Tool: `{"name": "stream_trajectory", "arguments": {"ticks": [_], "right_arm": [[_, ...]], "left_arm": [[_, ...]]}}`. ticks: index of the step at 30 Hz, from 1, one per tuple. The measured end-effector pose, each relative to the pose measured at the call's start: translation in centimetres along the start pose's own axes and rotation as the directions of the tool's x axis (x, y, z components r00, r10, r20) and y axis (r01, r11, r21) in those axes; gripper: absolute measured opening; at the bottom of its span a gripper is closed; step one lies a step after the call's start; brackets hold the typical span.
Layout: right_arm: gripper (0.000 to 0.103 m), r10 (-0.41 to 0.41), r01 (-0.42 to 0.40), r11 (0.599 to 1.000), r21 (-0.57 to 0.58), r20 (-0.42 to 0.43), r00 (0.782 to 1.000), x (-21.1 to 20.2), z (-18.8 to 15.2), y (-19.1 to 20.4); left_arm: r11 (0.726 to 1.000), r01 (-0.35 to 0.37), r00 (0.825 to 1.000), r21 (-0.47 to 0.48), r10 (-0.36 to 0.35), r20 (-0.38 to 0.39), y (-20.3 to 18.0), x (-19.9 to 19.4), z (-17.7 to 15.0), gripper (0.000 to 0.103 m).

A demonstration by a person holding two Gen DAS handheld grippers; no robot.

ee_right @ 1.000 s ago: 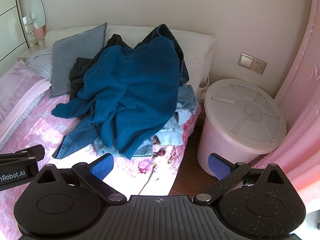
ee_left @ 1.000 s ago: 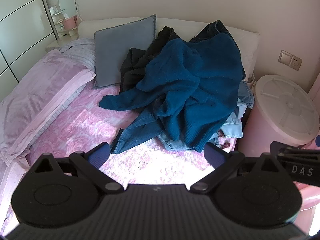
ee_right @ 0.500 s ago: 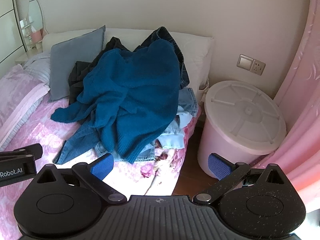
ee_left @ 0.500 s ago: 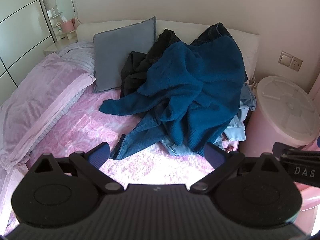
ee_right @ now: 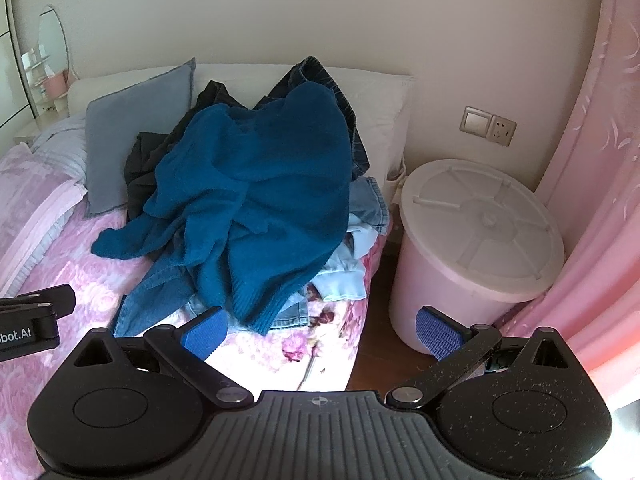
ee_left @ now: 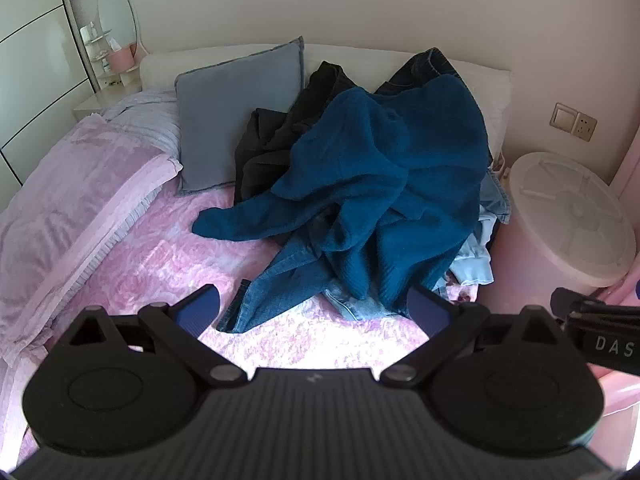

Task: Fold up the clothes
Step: 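Approach the clothes pile with both open grippers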

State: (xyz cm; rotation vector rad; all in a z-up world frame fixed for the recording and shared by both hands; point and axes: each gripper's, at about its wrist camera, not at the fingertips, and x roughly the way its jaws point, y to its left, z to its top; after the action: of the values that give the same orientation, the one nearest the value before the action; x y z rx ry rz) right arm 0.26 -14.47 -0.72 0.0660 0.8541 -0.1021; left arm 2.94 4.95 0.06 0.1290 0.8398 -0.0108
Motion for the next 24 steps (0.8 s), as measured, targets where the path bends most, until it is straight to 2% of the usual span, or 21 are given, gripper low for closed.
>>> {"name": "stream_trajectory", "arguments": {"ticks": [13,24], "right_arm": [[0.103,-0.010,0.010,1.000,0.015,0.003,1.000,0.5,0.4,0.9],[0.103,0.003,-0.004,1.000,0.023,0.025,1.000,2.1,1.1,-0.1]], "left_arm": [[1.000,0.021,1.000,-0.002,-0.021,0.001,1.0,0.5,0.4,0.099],[1.000,0.022,0.999,-0.012,-0.022,-0.025,0.8,2.4,1.3,0.099]]}}
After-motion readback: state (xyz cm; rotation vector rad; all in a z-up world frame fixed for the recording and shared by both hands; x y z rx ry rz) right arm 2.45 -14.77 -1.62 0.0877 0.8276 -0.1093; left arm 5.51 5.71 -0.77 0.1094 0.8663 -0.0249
